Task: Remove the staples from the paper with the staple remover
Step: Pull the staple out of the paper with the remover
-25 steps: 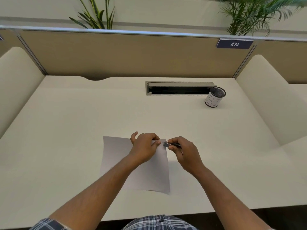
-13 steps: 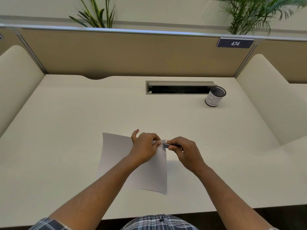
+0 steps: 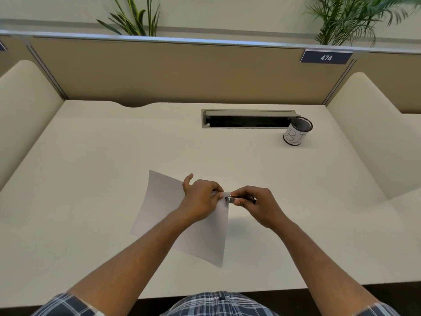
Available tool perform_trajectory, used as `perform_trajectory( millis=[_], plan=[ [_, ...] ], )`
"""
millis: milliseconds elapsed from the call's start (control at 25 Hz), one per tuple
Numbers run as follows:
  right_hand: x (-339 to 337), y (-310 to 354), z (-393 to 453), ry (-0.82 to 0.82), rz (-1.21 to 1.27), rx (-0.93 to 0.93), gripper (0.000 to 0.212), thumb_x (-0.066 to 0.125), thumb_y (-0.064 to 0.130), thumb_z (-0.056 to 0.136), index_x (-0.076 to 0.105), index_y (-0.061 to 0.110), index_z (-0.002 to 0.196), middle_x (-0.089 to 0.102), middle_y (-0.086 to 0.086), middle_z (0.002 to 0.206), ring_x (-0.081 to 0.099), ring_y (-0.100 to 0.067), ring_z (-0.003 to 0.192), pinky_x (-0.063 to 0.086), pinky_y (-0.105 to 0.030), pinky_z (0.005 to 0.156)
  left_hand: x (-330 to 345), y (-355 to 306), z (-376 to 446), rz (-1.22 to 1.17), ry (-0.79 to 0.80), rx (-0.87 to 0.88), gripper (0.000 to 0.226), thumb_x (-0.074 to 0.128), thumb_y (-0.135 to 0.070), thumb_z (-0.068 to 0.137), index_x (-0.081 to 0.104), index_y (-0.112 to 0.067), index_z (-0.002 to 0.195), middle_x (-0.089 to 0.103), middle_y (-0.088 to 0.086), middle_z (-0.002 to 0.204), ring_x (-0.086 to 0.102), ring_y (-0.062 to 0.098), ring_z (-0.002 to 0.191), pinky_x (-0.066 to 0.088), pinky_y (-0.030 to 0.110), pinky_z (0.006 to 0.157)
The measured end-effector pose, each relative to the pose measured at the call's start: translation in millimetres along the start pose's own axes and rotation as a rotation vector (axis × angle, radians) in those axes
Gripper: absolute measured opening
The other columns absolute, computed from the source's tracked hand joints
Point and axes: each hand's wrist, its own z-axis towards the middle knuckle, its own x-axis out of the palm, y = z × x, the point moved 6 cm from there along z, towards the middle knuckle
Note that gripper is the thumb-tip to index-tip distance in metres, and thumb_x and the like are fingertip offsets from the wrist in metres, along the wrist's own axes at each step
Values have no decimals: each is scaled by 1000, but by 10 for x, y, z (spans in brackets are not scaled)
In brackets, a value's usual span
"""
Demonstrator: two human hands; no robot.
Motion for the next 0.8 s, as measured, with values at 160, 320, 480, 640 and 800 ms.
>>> perform_trajectory(
  millis=[160,320,480,640,800],
  plan=[
    [-1,12,-7,-9,77,6,22,76,-1,86,70,15,99,77,1,94,73,-7,92,53,-15,79,3,14,15,-23,24,-11,21,53,-34,101,73,-32,103,74,-15,104,60,7,115,-1,43,119],
    [33,-17,-5,-3,133,20,23,75,0,87,66,16,102,77,-2,95,74,-15,96,57,-24,84,10,41,28,-52,40,-33,21,52,-34,101,73,-31,101,73,-15,105,60,6,114,-1,42,119],
    [44,-88,8,0,238,61,21,75,1,88,64,13,102,78,-7,95,74,-23,99,59,-39,92,33,70,57,-85,63,-65,21,52,-34,100,72,-31,100,72,-16,105,61,5,113,-1,42,119],
    [60,-126,8,0,370,86,19,75,2,89,62,8,102,77,-18,99,73,-32,102,58,-37,93,40,58,92,-101,77,-78,21,51,-34,100,71,-30,100,72,-15,107,61,5,113,-1,42,120],
    [54,-152,21,8,449,108,20,72,1,91,59,3,105,76,-24,99,74,-26,95,57,-28,87,39,49,118,-110,99,-78,19,50,-33,100,69,-31,100,71,-15,109,60,6,115,1,42,119]
  ],
)
